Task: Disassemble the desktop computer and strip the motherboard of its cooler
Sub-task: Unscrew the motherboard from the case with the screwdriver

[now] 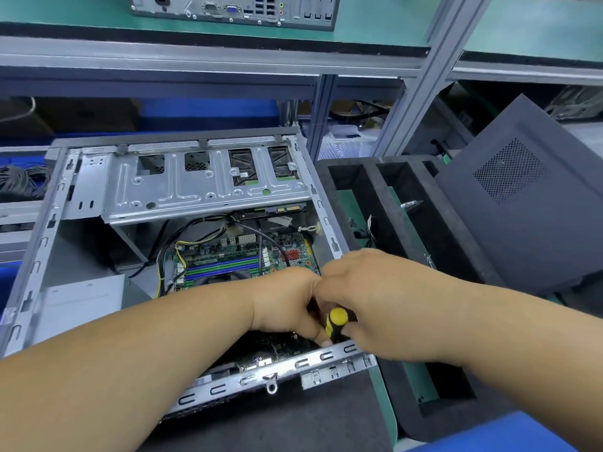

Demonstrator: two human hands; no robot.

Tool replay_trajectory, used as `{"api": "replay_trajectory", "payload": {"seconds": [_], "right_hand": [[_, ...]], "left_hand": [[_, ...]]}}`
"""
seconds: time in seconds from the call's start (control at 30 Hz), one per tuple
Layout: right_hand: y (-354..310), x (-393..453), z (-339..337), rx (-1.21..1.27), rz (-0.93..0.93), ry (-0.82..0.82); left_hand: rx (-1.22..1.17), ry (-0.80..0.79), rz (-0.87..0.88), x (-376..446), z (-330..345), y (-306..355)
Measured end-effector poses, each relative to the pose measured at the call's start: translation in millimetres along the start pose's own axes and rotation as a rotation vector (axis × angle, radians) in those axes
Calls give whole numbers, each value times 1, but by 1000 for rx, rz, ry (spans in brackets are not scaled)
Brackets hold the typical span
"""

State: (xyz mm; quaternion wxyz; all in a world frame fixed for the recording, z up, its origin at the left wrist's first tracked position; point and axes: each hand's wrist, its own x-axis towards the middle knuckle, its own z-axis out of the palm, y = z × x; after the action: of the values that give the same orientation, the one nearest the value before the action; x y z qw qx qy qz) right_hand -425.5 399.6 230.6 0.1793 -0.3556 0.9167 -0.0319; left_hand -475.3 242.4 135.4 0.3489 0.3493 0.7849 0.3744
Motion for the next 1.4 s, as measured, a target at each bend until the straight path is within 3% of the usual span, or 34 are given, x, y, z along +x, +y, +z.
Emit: {"api": "replay_trajectory", "payload": {"seconds": [0.17, 0.4, 0.53, 0.67, 1.1, 1.23, 1.4], "right_hand": [[-8, -1, -4, -18, 31, -54], [-8, 9, -7, -139, -41, -152], [-6, 3, -11, 55, 19, -92], [-8, 4, -9, -5, 45, -22], [-8, 4, -13, 117, 40, -49], [-7, 4, -5, 2, 12, 0], [-3, 10, 2, -37, -2, -39]], "left_hand": [[46, 41, -27, 2, 4, 1], [26, -43, -71, -3, -1, -1], [57, 10, -72, -1, -1, -1], [159, 75, -51, 2, 2, -1], [192, 14, -77, -1, 1, -1], [223, 68, -44, 0, 5, -3], [249, 12, -26, -2, 0, -5]]}}
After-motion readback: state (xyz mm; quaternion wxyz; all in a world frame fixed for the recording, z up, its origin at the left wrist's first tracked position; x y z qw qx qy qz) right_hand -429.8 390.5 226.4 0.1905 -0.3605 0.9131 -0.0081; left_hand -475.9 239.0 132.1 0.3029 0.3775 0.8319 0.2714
